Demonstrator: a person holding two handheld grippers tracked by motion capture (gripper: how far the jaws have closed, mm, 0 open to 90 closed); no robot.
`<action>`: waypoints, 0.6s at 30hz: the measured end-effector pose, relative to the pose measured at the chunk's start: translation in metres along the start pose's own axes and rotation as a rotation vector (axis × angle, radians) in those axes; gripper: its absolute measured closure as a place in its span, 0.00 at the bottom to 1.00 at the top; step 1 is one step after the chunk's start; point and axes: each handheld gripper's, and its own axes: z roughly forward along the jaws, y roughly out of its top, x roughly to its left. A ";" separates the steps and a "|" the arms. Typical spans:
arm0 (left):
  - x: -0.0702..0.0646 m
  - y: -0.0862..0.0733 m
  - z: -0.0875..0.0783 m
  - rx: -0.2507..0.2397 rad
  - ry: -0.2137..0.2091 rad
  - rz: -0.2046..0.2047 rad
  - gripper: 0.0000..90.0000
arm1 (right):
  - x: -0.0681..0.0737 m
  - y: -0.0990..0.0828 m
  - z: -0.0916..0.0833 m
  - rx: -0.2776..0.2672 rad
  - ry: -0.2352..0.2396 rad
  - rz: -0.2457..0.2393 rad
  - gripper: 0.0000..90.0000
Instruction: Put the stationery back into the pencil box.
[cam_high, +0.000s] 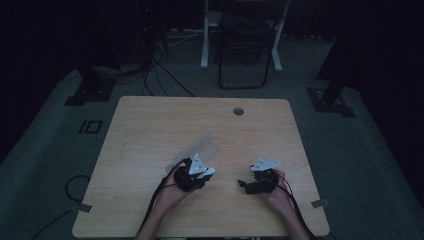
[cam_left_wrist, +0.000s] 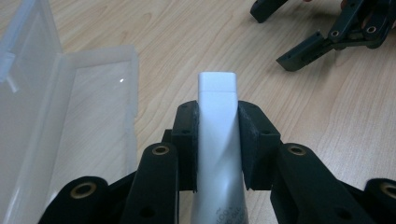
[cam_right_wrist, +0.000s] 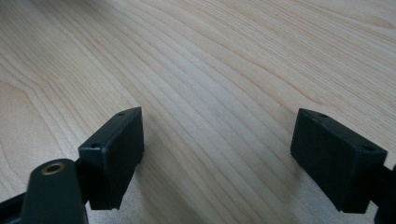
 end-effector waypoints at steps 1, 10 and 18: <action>0.000 0.000 0.000 -0.002 0.001 -0.001 0.79 | 0.000 0.000 0.000 0.000 0.000 0.000 0.19; 0.003 0.001 -0.003 -0.010 0.008 -0.008 0.79 | 0.000 0.000 0.000 -0.001 0.002 -0.003 0.19; 0.005 0.001 -0.005 -0.015 0.017 -0.012 0.79 | 0.000 0.000 0.000 -0.001 0.002 -0.003 0.19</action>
